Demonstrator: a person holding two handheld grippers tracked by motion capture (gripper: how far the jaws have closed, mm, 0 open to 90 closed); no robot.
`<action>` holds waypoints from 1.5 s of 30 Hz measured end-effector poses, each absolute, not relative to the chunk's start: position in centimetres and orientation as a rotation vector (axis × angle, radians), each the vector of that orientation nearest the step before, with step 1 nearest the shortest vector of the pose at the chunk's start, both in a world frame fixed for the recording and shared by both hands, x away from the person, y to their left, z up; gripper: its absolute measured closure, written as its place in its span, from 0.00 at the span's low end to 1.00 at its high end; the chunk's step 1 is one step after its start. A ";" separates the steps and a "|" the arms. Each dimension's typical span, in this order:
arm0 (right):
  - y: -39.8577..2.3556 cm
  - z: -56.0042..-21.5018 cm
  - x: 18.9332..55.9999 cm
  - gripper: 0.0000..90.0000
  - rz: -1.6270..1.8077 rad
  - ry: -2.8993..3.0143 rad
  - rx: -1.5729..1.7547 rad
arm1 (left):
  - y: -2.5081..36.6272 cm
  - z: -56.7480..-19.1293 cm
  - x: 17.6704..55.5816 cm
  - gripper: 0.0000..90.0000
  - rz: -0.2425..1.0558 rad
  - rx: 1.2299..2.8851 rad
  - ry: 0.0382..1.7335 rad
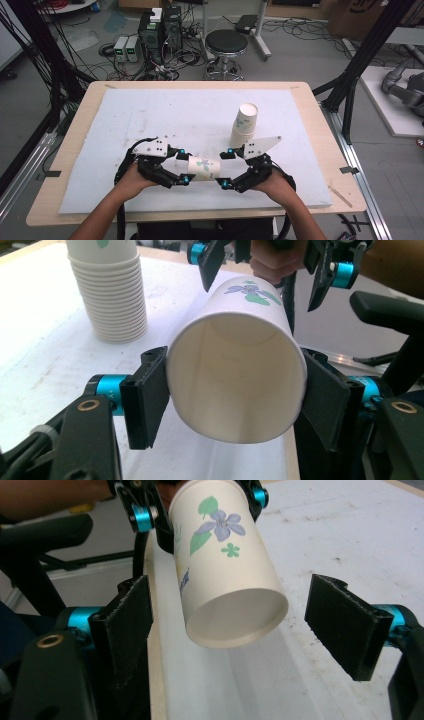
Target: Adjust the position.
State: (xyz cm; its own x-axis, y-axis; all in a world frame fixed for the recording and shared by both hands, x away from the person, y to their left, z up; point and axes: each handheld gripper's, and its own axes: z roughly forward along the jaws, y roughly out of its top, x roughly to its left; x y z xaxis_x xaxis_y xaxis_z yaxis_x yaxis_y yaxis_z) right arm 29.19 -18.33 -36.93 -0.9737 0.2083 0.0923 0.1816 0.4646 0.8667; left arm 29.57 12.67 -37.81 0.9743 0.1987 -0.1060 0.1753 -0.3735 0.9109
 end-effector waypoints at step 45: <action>-14.0 -35.5 28.8 0.22 1.124 2.707 0.124 | 10.1 -33.1 30.5 0.36 0.095 2.430 0.206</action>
State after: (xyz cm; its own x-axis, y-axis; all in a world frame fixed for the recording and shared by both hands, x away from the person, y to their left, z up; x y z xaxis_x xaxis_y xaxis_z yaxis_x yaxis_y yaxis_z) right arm 28.83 -13.95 -35.54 -0.9750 0.1563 -0.1582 -0.0018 0.7060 0.7082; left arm 30.52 10.13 -33.15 0.9847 0.1735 0.0138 0.1233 -0.7514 0.6482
